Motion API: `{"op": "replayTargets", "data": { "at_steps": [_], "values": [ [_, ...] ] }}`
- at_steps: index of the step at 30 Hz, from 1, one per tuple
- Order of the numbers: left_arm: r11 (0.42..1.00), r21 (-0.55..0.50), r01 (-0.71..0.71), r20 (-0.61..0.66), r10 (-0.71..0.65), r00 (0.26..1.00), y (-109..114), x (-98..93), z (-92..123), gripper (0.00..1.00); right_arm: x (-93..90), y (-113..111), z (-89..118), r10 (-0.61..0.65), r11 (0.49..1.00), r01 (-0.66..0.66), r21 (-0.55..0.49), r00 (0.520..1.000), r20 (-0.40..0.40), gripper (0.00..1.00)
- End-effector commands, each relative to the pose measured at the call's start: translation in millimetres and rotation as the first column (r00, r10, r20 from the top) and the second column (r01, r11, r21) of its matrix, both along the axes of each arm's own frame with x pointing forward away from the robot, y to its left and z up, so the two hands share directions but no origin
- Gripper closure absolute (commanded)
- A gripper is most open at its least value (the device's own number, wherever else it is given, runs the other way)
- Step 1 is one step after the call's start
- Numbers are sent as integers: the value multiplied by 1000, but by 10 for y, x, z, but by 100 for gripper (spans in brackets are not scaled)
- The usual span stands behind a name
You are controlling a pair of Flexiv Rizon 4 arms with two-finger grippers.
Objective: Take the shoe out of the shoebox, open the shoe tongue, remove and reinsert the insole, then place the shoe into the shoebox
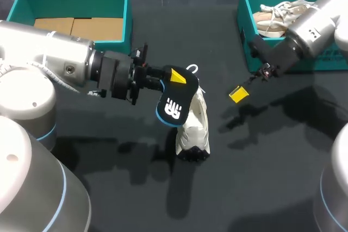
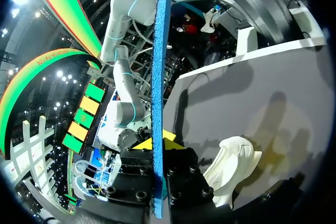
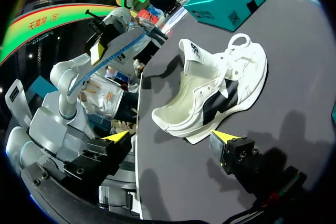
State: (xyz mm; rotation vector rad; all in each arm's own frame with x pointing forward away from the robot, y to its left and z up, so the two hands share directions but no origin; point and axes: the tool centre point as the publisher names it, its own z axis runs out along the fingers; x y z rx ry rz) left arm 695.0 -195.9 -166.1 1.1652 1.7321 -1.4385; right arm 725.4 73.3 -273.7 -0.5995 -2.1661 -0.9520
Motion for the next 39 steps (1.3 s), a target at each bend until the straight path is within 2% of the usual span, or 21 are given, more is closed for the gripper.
{"op": "replayTargets", "data": {
  "at_steps": [1,6,14,16,29,39],
  "values": [
    [1000,1,15,-39,-15,999,-71,-71,-45,100,-61,9,-5,24,999,-23,-24,999,38,0],
    [999,-33,35,-151,-39,988,-48,-145,-50,100,-311,-33,-57,117,993,-111,-37,966,229,0],
    [998,-39,40,-244,-48,968,9,-318,-14,100,-520,-111,-183,156,988,-143,-62,907,391,0],
    [999,3,38,-227,-36,973,8,-352,4,100,-527,-139,-242,171,985,-143,-101,910,379,0],
    [999,5,45,-246,-42,968,-13,-372,-18,100,-527,-139,-242,171,985,-143,-101,910,379,0],
    [1000,-9,-16,-481,10,877,15,-484,-219,100,-587,-21,-641,255,964,-175,-198,810,528,0]
  ]
}}
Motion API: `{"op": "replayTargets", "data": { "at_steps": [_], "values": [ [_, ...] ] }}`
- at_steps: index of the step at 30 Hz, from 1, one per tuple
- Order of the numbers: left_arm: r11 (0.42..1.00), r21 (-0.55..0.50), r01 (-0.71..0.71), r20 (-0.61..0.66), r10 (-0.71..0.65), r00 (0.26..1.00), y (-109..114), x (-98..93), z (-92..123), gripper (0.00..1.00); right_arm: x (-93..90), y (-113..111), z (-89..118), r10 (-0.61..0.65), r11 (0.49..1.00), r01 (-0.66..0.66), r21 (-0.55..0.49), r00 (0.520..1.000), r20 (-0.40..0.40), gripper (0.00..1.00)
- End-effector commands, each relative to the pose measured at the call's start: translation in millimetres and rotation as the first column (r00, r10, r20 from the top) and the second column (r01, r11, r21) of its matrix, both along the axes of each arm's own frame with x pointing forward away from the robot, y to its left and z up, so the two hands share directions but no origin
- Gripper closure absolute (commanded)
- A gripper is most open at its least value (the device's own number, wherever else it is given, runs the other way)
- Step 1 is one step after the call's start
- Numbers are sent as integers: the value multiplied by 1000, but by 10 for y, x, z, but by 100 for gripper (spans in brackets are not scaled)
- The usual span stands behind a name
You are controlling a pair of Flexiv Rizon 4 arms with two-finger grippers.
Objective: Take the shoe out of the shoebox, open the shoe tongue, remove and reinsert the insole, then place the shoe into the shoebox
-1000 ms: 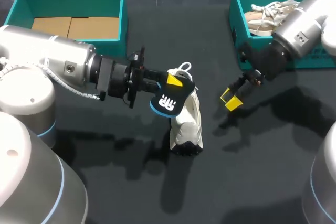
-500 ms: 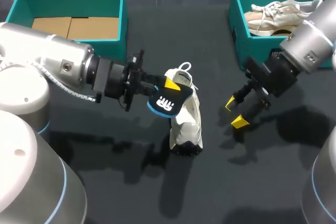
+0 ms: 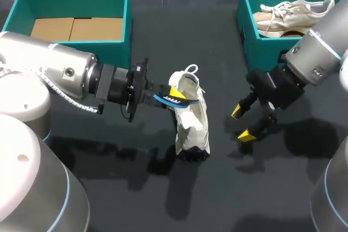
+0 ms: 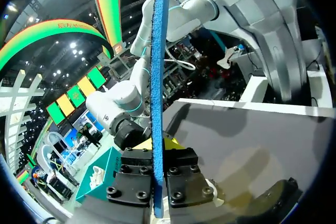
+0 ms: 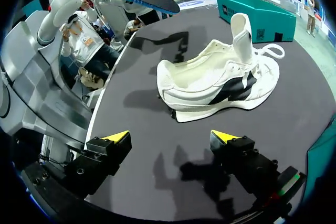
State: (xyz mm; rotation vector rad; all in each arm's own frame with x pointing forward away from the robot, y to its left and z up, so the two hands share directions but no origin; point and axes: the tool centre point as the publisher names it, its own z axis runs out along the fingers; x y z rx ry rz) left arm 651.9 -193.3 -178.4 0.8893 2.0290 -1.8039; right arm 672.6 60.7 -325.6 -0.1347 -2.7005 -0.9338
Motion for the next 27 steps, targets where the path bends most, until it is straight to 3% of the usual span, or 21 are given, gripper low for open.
{"op": "replayTargets", "data": {
  "at_steps": [1,3,4,14,16,21,27],
  "values": [
    [999,-19,-29,-90,27,996,-13,-60,-125,100,-60,113,-146,-10,1000,11,-14,997,73,0],
    [999,-5,-43,-110,42,993,-24,-64,-178,100,-46,140,-235,-13,999,17,-37,995,96,0],
    [997,25,-70,-35,70,997,-20,-66,-188,100,-38,139,-251,0,999,4,-47,996,88,0],
    [997,25,-70,-35,70,997,-20,-66,-188,100,-38,139,-251,0,999,4,-47,996,88,0],
    [998,22,-55,-67,56,996,-89,-83,-276,100,3,154,-286,-14,998,18,-53,996,88,0],
    [999,6,-52,-104,53,993,-195,-49,-415,100,93,192,-360,-9,997,24,-79,984,178,0],
    [997,-13,-79,-123,77,989,-273,50,-517,100,138,209,-353,-1,998,17,-67,976,220,0]
  ]
}}
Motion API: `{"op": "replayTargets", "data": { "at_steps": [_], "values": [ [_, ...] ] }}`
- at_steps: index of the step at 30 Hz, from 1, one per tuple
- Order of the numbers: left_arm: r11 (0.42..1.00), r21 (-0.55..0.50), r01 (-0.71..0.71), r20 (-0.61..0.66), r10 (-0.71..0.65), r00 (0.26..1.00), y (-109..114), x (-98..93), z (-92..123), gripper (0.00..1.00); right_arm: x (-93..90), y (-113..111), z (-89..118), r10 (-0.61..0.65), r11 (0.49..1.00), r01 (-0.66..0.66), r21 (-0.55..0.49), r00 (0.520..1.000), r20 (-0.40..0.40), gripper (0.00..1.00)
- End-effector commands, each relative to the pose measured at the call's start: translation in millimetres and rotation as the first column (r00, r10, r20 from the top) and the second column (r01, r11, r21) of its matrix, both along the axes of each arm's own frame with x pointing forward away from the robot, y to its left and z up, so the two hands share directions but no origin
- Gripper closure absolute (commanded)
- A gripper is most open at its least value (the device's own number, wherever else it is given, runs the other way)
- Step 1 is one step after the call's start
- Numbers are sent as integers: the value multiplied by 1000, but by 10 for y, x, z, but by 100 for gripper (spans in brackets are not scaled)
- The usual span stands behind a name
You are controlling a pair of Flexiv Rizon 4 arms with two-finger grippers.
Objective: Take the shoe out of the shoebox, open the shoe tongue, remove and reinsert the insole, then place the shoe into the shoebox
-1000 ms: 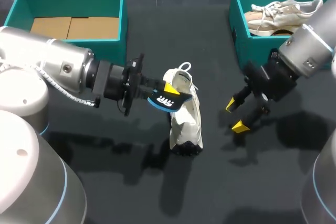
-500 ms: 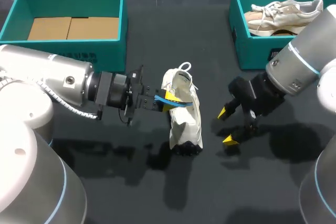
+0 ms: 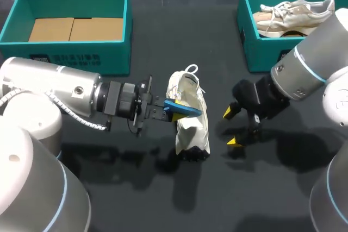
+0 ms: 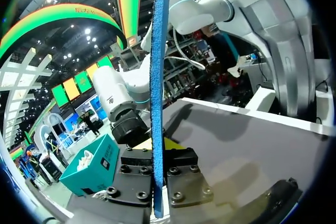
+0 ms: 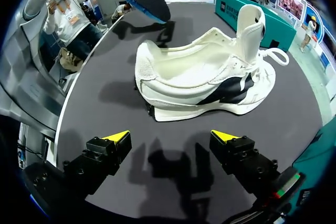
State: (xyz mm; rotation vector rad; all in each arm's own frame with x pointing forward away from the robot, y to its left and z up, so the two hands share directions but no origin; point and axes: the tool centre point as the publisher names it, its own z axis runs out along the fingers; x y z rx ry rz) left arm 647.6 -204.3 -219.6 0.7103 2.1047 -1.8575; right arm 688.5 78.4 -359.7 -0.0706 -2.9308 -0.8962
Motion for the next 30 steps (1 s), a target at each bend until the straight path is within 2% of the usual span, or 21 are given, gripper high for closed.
{"op": "replayTargets", "data": {
  "at_steps": [1,5,15,23,30],
  "values": [
    [1000,-27,-9,-2,9,1000,-176,112,-118,100,-12,49,-5,10,1000,-10,9,1000,20,0],
    [994,-106,-5,12,7,1000,-247,200,-124,100,30,157,60,48,999,-47,-11,998,38,0],
    [994,-106,-5,12,7,1000,-247,200,-124,100,42,173,89,53,998,-52,-20,998,38,0],
    [994,-109,1,-7,-2,1000,-427,323,-268,100,157,352,77,48,999,-47,-20,998,35,0],
    [994,-111,-20,-22,18,1000,-426,276,-276,100,158,379,85,30,999,-30,-16,999,38,0]
  ]
}}
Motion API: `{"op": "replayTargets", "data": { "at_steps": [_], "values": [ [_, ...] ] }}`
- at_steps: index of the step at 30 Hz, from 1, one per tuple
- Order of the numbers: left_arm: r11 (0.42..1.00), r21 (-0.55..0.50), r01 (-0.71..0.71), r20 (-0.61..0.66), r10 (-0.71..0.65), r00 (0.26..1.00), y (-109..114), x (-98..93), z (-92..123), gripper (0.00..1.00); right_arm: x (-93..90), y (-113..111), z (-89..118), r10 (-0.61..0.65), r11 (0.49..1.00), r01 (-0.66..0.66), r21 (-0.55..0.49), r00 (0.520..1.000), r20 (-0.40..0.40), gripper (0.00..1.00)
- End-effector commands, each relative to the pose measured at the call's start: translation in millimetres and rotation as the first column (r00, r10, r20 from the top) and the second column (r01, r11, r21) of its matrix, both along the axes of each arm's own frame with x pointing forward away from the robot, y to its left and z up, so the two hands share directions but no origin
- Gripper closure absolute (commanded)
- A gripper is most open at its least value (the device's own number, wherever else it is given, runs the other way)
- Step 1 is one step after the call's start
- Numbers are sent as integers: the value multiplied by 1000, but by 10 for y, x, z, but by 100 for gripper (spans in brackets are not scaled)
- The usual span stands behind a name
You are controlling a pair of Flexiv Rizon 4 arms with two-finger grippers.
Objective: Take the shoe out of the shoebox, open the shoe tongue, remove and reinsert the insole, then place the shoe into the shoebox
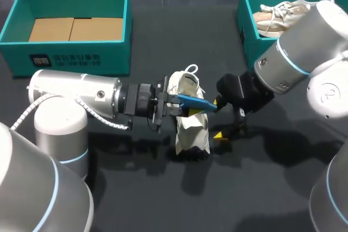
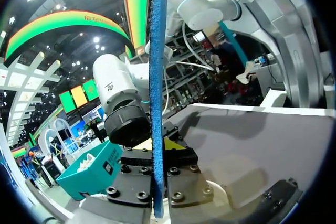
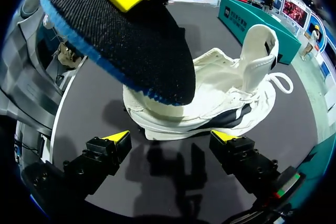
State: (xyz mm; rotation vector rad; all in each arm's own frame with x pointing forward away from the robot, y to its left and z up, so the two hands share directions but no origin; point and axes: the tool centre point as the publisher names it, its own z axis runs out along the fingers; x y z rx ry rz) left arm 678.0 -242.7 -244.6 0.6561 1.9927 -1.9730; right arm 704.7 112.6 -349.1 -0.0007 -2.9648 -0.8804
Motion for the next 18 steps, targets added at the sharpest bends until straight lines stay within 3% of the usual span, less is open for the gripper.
{"op": "replayTargets", "data": {
  "at_steps": [1,18],
  "values": [
    [1000,4,-15,2,15,1000,-37,-35,-30,100,-5,39,-21,-10,1000,10,2,1000,-1,0],
    [999,3,-41,44,41,998,24,-86,-50,100,-17,50,-82,-62,997,62,-56,998,2,0]
  ]
}}
